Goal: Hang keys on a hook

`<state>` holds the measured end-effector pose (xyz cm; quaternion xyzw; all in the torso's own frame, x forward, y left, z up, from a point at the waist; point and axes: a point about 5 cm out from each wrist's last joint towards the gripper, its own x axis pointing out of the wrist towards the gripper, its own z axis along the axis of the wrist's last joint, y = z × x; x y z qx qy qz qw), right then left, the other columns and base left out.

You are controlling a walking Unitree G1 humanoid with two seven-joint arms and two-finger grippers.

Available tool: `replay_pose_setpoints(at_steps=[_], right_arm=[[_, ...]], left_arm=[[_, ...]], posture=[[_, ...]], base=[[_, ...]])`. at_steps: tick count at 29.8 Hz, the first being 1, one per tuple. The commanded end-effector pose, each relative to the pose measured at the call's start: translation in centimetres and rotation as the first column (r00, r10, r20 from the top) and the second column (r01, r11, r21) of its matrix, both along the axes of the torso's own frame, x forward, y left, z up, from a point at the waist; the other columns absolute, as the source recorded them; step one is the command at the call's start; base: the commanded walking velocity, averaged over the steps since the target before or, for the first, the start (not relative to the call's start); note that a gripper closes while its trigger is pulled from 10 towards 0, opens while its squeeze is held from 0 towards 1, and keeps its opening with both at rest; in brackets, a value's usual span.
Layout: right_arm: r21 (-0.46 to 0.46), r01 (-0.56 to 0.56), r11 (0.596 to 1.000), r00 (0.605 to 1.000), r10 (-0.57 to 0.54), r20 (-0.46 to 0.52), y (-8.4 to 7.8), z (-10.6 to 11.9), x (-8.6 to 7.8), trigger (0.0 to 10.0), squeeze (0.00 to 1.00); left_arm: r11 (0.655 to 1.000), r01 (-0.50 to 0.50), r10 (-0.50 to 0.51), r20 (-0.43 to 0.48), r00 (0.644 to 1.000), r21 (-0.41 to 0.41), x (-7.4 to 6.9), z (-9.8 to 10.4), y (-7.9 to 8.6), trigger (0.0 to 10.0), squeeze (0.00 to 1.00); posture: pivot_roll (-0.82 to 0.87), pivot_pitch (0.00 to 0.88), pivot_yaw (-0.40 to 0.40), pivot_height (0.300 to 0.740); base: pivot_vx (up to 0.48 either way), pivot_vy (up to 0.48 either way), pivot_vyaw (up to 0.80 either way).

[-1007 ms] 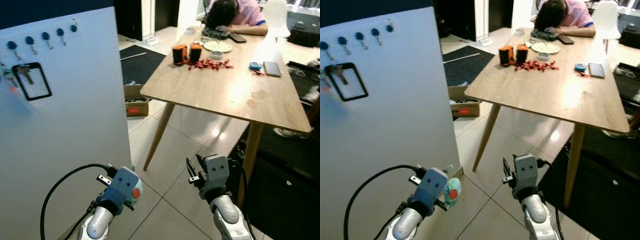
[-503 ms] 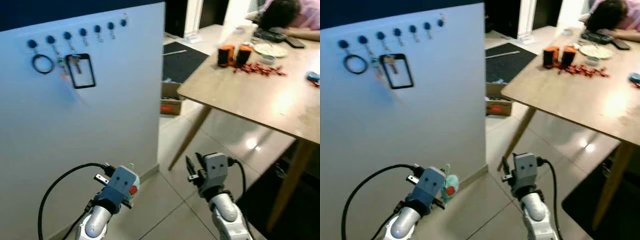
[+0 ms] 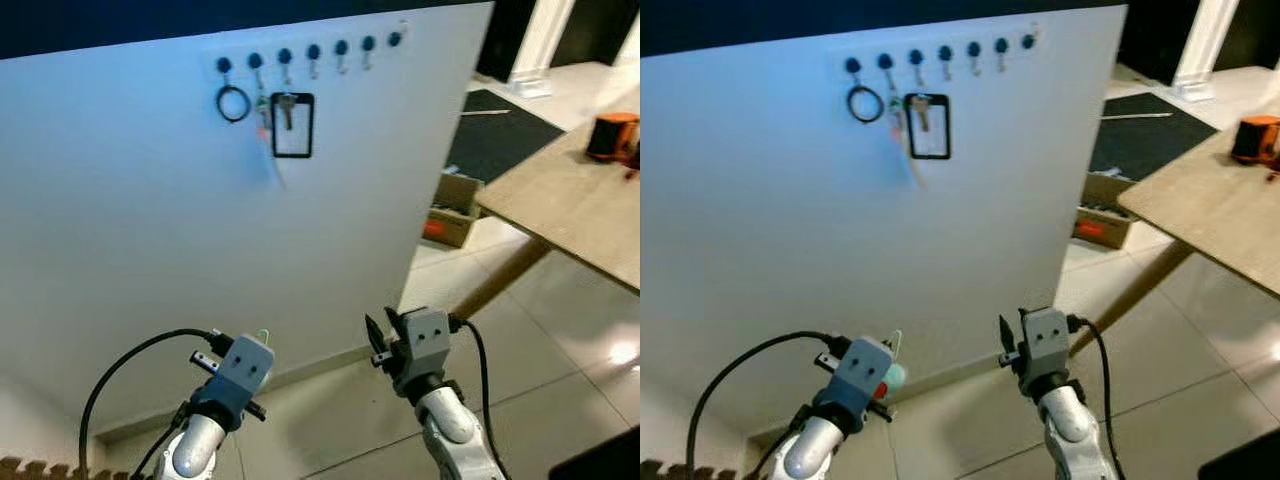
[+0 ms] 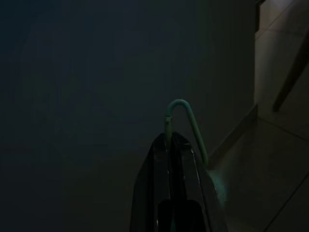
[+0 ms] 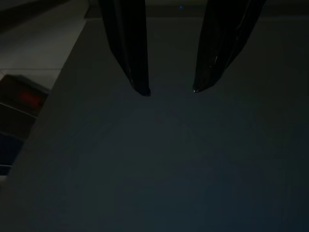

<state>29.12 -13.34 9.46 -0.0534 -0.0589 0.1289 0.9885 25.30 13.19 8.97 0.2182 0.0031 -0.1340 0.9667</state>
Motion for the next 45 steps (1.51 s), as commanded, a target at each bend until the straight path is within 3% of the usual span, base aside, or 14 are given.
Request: replay_pose_setpoints(at_steps=[1, 35, 45], right_arm=[[0.011, 0.000, 1.000, 1.000, 0.000, -0.020, 0.10, -0.52, -0.25, 10.0, 0.00], [0.009, -0.002, 1.000, 1.000, 0.002, -0.018, 0.15, -0.57, -0.33, 10.0, 0.00], [0.034, 0.010, 0.999, 1.000, -0.010, -0.016, 0.08, -0.48, -0.29, 10.0, 0.00]], left_arm=[[1.000, -0.003, 0.003, -0.010, 1.000, 0.011, -0.25, -0.32, 0.23, 10.0, 0.00], [1.000, -0.006, 0.006, -0.015, 1.000, 0.015, -0.38, -0.47, 0.33, 10.0, 0.00], [1.000, -0.014, 0.014, -0.012, 1.000, 0.011, -0.01, -0.31, 0.44, 10.0, 0.00]], posture=[[0.10, 0.161, 0.012, 0.740], [0.09, 0.162, 0.013, 0.740], [0.09, 0.159, 0.016, 0.740]], base=[[0.000, 0.000, 0.80], [0.000, 0.000, 0.80], [0.000, 0.000, 0.00]])
